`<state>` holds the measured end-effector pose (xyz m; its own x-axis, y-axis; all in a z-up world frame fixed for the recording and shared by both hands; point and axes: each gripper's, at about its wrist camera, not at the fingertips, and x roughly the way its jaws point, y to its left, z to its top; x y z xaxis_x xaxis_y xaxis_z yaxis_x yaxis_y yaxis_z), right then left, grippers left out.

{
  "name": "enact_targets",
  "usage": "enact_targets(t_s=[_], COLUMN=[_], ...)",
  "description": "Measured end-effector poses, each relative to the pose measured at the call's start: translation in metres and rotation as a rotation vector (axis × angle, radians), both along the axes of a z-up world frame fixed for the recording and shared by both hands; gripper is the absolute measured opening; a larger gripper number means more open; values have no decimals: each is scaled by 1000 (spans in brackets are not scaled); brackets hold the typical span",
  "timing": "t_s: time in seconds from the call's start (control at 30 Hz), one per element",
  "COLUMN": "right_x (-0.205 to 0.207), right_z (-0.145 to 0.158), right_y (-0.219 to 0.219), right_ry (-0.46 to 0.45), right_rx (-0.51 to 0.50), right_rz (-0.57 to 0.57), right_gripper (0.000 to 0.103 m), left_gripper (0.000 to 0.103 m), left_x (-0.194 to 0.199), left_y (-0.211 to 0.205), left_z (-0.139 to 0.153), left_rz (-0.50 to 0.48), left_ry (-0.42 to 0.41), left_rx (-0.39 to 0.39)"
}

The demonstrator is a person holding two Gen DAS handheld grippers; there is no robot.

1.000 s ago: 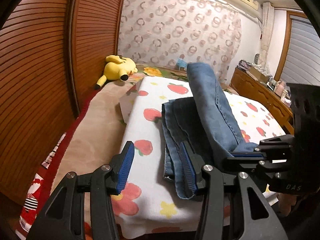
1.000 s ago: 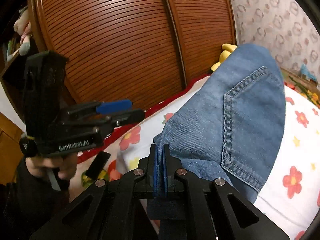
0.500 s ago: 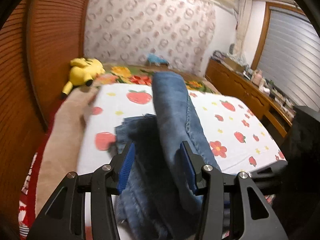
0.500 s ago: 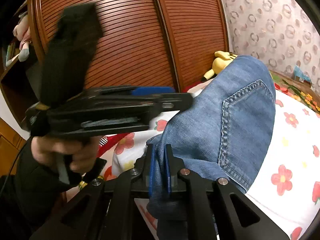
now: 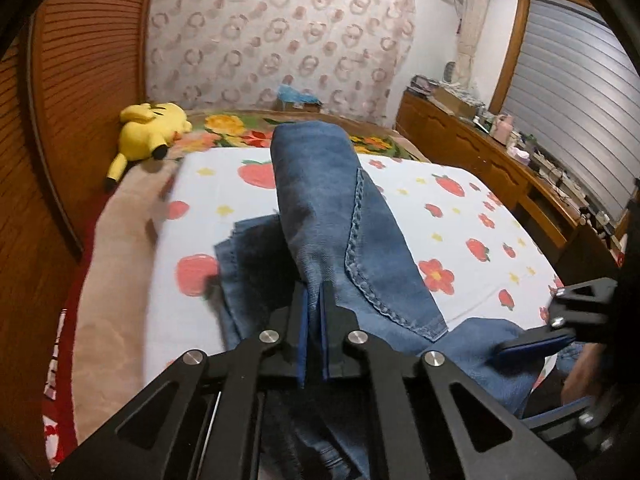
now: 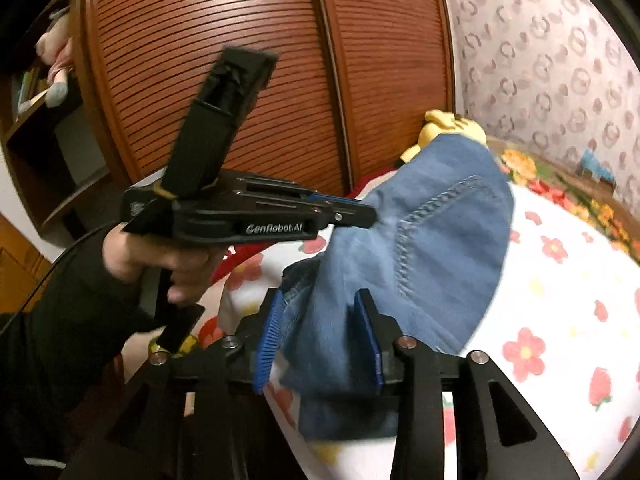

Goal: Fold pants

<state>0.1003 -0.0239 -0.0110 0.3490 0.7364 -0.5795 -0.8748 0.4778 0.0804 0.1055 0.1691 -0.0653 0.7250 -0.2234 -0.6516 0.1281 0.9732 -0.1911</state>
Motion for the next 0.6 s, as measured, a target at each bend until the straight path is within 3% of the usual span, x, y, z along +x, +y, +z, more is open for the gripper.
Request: enact_targets(t_s=[0.1, 0.23, 0.4, 0.5, 0.6], right_x=[-9, -3, 17, 22, 23], right_z=[4, 0, -8, -5, -1], right_y=[-7, -13, 3, 2, -6], right_ry=[-55, -74, -76, -43, -79], right_rx=[-7, -18, -30, 11, 27], right_rz=[-12, -82, -139, -155, -180], right_gripper=[47, 67, 67, 67, 67], left_gripper=[6, 6, 6, 6, 6], left_x=[-8, -10, -3, -2, -1], left_y=[9, 16, 21, 21, 20], left_z=[3, -9, -41, -49, -49], left_rz=[22, 68, 88, 92, 87], left_ry=[-16, 3, 72, 82, 82], left_rx=[2, 57, 92, 91, 101])
